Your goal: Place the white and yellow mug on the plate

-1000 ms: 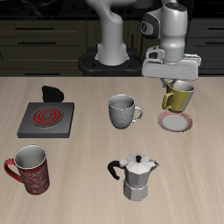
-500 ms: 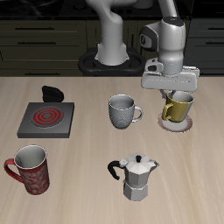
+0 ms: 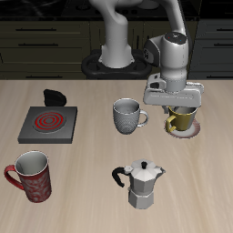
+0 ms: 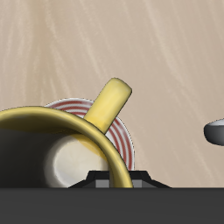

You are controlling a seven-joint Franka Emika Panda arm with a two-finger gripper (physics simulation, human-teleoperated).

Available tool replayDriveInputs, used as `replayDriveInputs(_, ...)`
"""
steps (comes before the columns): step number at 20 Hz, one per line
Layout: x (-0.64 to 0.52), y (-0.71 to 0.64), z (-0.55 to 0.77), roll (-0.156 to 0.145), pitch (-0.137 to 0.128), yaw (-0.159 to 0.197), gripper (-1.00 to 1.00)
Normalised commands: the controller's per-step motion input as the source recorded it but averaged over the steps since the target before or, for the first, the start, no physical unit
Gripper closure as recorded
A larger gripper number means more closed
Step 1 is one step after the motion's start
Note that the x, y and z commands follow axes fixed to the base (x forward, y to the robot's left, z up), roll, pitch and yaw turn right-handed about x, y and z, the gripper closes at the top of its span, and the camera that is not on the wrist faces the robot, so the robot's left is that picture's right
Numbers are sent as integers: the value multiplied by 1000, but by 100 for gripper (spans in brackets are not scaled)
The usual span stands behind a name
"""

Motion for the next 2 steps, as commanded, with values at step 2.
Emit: replayDriveInputs(2, -113, -39, -272, -5, 119, -41, -100)
